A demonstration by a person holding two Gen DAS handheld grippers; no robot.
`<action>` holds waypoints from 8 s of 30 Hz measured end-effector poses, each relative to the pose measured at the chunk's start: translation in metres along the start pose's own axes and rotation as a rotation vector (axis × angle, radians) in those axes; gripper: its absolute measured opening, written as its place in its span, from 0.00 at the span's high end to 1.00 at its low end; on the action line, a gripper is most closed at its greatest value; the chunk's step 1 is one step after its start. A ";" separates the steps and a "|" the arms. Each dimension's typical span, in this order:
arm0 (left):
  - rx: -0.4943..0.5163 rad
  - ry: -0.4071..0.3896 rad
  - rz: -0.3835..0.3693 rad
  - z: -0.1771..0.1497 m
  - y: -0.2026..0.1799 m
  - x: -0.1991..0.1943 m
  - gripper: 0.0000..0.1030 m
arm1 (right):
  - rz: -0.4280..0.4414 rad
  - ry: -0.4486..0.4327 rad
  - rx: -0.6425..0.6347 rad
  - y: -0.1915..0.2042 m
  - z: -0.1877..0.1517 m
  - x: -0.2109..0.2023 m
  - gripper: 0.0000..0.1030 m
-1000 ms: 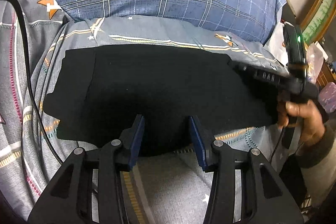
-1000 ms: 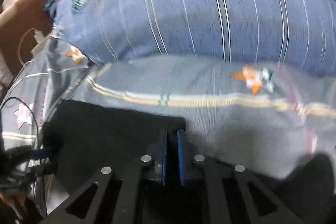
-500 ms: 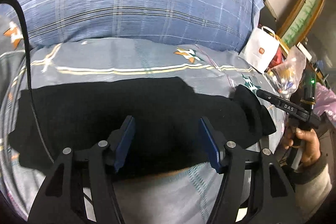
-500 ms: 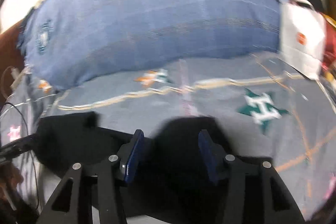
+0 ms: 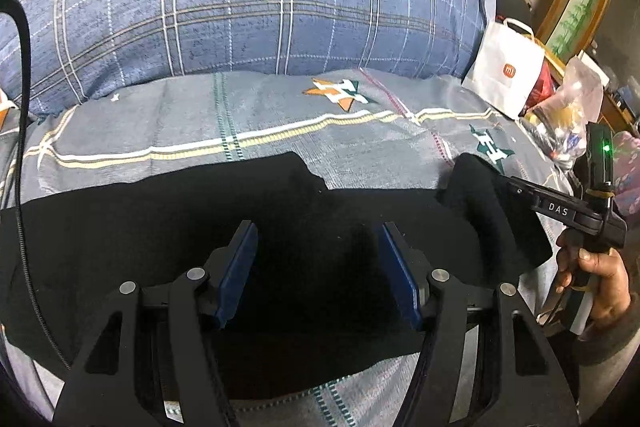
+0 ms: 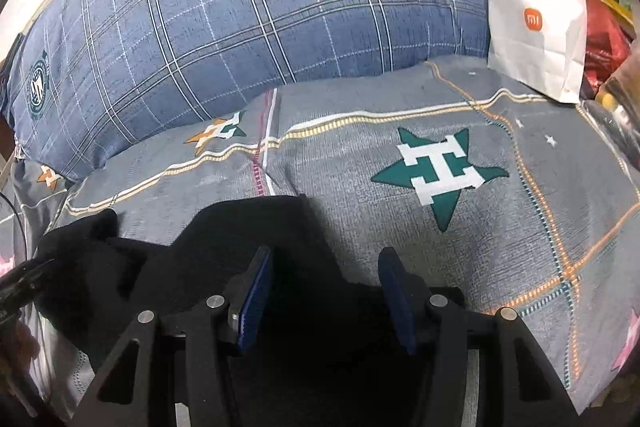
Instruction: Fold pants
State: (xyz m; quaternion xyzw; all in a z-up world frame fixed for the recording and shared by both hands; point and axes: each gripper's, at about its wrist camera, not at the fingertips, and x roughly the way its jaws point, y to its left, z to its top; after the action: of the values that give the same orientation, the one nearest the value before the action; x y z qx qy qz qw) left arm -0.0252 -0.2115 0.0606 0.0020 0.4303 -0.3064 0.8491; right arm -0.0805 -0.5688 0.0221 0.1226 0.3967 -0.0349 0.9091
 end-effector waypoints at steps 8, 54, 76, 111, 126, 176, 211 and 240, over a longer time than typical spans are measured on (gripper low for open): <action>-0.002 0.032 0.008 -0.003 -0.002 0.016 0.39 | 0.065 0.028 0.033 -0.001 -0.002 0.016 0.49; -0.119 -0.039 0.017 -0.001 0.017 -0.024 0.39 | -0.056 0.004 0.080 -0.028 -0.042 -0.022 0.69; -0.342 -0.142 0.227 -0.053 0.158 -0.120 0.39 | -0.158 -0.113 0.063 -0.010 -0.039 -0.066 0.72; -0.474 -0.122 0.229 -0.069 0.209 -0.123 0.39 | 0.582 0.037 -0.692 0.366 -0.077 0.000 0.95; -0.426 -0.131 0.251 -0.060 0.190 -0.124 0.39 | 0.586 0.008 -0.563 0.335 -0.073 -0.021 0.66; 0.275 0.199 -0.268 0.035 -0.145 0.068 0.26 | 0.067 0.020 0.194 -0.024 -0.120 -0.079 0.56; 0.584 0.363 -0.404 0.044 -0.255 0.167 0.29 | 0.344 -0.226 0.536 -0.052 -0.115 -0.054 0.54; 0.029 0.100 -0.164 0.070 0.036 -0.027 0.41 | 0.586 0.030 -0.139 0.188 -0.054 -0.026 0.58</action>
State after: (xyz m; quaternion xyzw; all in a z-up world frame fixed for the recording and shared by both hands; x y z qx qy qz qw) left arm 0.0329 -0.1864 0.1153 -0.0057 0.4666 -0.3803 0.7985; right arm -0.1070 -0.3743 0.0425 0.1697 0.3594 0.2580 0.8806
